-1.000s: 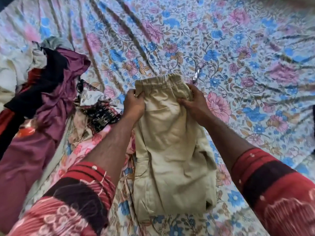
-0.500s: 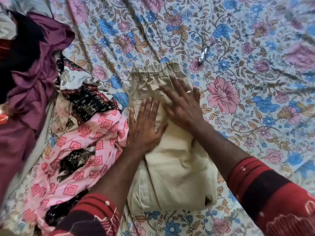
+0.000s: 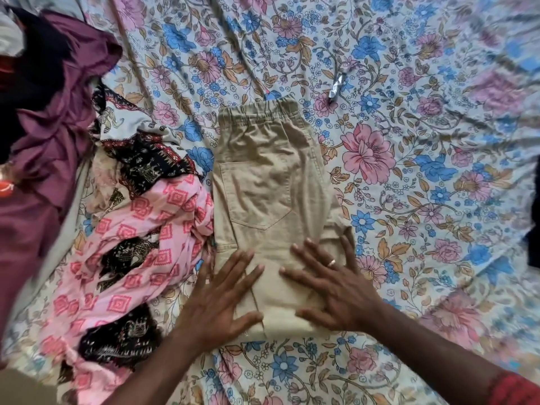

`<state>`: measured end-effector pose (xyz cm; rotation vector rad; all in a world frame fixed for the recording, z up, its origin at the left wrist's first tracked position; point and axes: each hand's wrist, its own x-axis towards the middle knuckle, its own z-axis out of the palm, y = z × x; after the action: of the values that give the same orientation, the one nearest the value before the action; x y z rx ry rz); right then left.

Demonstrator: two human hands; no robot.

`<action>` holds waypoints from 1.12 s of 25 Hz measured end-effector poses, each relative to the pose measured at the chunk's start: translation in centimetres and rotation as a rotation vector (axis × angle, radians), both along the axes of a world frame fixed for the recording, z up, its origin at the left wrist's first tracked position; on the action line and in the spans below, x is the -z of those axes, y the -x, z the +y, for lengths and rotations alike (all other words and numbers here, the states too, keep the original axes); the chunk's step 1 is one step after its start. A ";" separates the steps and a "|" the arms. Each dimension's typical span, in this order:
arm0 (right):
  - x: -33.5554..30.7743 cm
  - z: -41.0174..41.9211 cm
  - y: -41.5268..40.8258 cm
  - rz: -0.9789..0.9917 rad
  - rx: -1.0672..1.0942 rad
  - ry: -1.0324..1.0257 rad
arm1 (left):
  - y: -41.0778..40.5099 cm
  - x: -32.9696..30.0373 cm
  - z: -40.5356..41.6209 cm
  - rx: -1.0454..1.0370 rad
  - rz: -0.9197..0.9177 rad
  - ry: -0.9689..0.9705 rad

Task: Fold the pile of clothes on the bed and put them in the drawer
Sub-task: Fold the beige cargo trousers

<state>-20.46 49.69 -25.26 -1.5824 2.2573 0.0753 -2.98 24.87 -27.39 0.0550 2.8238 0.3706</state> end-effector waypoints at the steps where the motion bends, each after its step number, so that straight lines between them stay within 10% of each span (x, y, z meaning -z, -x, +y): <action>1: 0.0 0.1 0.7 -0.018 -0.021 0.033 | 0.3 -0.2 -0.5 -0.002 0.013 -0.019; 8: -1.1 -12.2 12.9 0.017 0.590 0.497 | 14.0 -1.1 -1.9 -0.007 -0.027 -0.029; 13: -1.2 -17.9 21.9 -0.776 1.093 0.429 | 14.6 0.8 -1.4 -0.039 -0.131 -0.038; 28: -3.6 -17.3 19.9 -1.322 0.960 0.386 | 15.2 1.5 -1.6 -0.080 -0.178 -0.099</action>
<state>-40.32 32.40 -21.69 -0.1988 1.6092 -1.2764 -18.20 23.25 -28.89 -0.0678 2.6363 0.5069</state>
